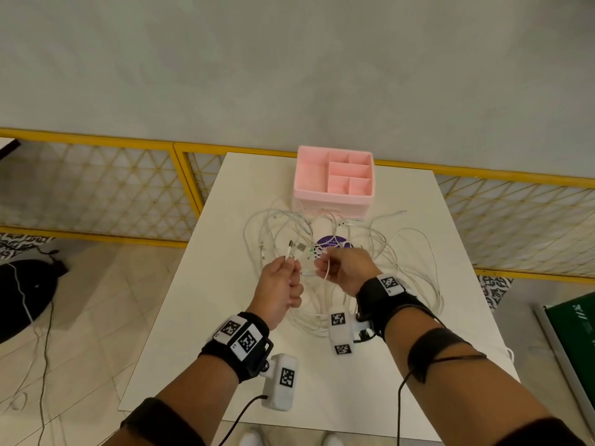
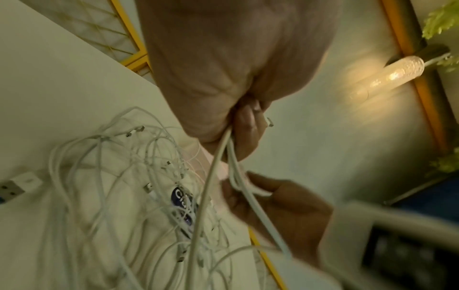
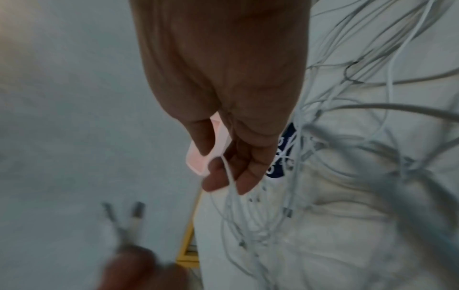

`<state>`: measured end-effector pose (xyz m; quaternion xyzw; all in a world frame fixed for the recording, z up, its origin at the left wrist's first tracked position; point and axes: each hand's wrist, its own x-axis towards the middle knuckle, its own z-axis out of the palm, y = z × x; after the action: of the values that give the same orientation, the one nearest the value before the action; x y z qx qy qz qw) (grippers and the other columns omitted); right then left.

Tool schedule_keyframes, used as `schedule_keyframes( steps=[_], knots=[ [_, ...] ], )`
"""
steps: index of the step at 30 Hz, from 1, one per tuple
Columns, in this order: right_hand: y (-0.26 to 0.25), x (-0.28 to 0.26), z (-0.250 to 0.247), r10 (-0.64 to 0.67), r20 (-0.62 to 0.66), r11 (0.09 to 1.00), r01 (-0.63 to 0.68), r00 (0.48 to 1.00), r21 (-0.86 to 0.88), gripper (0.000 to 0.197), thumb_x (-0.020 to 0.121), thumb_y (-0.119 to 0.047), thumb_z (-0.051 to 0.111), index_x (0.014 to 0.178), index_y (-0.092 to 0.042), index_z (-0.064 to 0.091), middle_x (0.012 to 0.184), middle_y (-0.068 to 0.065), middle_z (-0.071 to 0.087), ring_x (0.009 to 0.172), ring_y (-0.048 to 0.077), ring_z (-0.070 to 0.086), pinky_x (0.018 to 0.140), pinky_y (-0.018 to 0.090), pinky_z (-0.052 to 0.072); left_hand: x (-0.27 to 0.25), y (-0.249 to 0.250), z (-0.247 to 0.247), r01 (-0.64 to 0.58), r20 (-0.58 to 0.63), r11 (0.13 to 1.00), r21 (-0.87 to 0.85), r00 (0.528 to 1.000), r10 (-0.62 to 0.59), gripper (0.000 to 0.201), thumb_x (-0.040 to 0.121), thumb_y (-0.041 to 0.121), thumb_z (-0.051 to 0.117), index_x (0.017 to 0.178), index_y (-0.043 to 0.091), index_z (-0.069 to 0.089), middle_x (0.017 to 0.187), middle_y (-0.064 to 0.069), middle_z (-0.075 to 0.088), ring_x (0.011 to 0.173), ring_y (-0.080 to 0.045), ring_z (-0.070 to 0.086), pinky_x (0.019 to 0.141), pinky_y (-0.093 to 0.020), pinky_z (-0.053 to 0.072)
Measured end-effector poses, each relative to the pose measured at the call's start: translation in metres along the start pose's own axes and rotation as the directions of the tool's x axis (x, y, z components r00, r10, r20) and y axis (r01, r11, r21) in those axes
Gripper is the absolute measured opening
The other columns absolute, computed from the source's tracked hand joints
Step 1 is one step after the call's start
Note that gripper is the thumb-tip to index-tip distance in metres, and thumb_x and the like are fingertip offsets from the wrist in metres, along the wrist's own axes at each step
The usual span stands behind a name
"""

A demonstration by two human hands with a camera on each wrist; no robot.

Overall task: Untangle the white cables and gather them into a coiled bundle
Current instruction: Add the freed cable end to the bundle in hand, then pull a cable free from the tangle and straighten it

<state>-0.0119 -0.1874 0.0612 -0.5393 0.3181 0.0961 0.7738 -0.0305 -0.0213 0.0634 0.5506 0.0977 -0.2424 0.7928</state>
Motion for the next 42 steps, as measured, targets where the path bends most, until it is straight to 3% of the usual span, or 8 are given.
schedule_keyframes(
  steps=[10, 16, 19, 21, 26, 32, 36, 42],
  knots=[
    [-0.071, -0.029, 0.01, -0.298, 0.085, 0.94, 0.277, 0.951, 0.202, 0.021, 0.104, -0.017, 0.049, 0.101, -0.001, 0.062, 0.054, 0.003, 0.038, 0.05, 0.016, 0.047, 0.056, 0.031, 0.05, 0.018, -0.009, -0.005, -0.069, -0.207, 0.996, 0.056, 0.975, 0.079, 0.031, 0.108, 0.018, 0.035, 0.079, 0.014, 0.047, 0.06, 0.002, 0.03, 0.044, -0.009, 0.026, 0.041, -0.02, 0.024],
    [-0.033, -0.037, 0.005, -0.219, 0.404, 0.94, 0.303, 0.888, -0.158, 0.013, 0.099, -0.002, 0.053, 0.105, 0.001, 0.064, 0.061, 0.013, 0.057, 0.065, 0.028, 0.063, 0.065, 0.036, 0.051, 0.031, 0.009, 0.007, -0.071, -0.161, 0.997, -0.037, 0.985, 0.064, 0.022, 0.106, 0.024, 0.045, 0.086, 0.015, 0.044, 0.064, 0.0, 0.042, 0.046, -0.011, 0.03, 0.042, -0.025, 0.028],
    [-0.014, -0.036, -0.004, -0.096, 0.475, 0.9, 0.28, 0.875, -0.334, 0.011, 0.093, 0.002, 0.059, 0.102, 0.0, 0.065, 0.07, 0.013, 0.067, 0.073, 0.027, 0.067, 0.073, 0.037, 0.053, 0.036, 0.018, 0.007, -0.086, -0.135, 0.996, -0.03, 0.987, 0.081, 0.015, 0.104, 0.024, 0.052, 0.1, 0.009, 0.051, 0.076, -0.007, 0.061, 0.049, -0.012, 0.034, 0.042, -0.023, 0.031],
    [-0.005, -0.035, -0.009, -0.024, 0.488, 0.855, 0.271, 0.873, -0.443, 0.011, 0.091, 0.004, 0.059, 0.098, 0.0, 0.066, 0.073, 0.015, 0.07, 0.071, 0.022, 0.068, 0.072, 0.034, 0.053, 0.039, 0.02, 0.005, -0.132, -0.102, 0.99, 0.047, 0.985, 0.137, 0.015, 0.098, 0.013, 0.062, 0.094, 0.014, 0.047, 0.082, -0.01, 0.067, 0.051, -0.012, 0.035, 0.043, -0.022, 0.032],
    [0.001, -0.028, -0.01, -0.068, 0.459, 0.825, 0.309, 0.886, -0.474, 0.012, 0.09, 0.004, 0.06, 0.092, -0.003, 0.07, 0.074, 0.016, 0.07, 0.069, 0.022, 0.065, 0.067, 0.031, 0.05, 0.04, 0.016, 0.006, -0.119, -0.025, 0.955, 0.271, 0.991, 0.131, 0.036, 0.086, 0.014, 0.078, 0.087, 0.016, 0.042, 0.07, -0.001, 0.045, 0.051, -0.012, 0.041, 0.046, -0.025, 0.034],
    [0.003, -0.02, -0.004, -0.166, 0.416, 0.855, 0.341, 0.894, -0.391, 0.008, 0.093, -0.001, 0.064, 0.099, -0.001, 0.069, 0.074, 0.016, 0.069, 0.064, 0.017, 0.064, 0.064, 0.031, 0.05, 0.049, 0.012, -0.006, 0.016, -0.239, 0.948, 0.317, 0.969, 0.064, 0.046, 0.077, 0.03, 0.085, 0.091, 0.015, 0.045, 0.076, -0.002, 0.047, 0.053, -0.015, 0.04, 0.048, -0.027, 0.035],
    [0.012, -0.018, 0.001, -0.093, 0.434, 0.856, 0.294, 0.896, -0.425, 0.01, 0.092, 0.0, 0.063, 0.1, 0.004, 0.069, 0.074, 0.015, 0.07, 0.066, 0.019, 0.066, 0.067, 0.031, 0.051, 0.048, 0.008, -0.011, -0.05, -0.24, 0.96, 0.277, 0.963, 0.119, 0.033, 0.081, 0.013, 0.081, 0.089, 0.012, 0.048, 0.076, -0.007, 0.054, 0.053, -0.017, 0.043, 0.05, -0.029, 0.038],
    [0.005, -0.005, 0.019, 0.028, 0.145, 0.989, -0.007, 0.989, -0.148, 0.048, 0.105, -0.044, 0.038, 0.103, -0.006, 0.065, 0.087, 0.01, 0.075, 0.084, 0.029, 0.068, 0.07, 0.035, 0.049, 0.037, -0.002, -0.008, -0.235, -0.12, 0.876, 0.42, 0.943, 0.31, 0.029, 0.081, 0.003, 0.078, 0.082, 0.013, 0.051, 0.071, 0.001, 0.058, 0.064, -0.013, 0.057, 0.061, -0.028, 0.047]
  ],
)
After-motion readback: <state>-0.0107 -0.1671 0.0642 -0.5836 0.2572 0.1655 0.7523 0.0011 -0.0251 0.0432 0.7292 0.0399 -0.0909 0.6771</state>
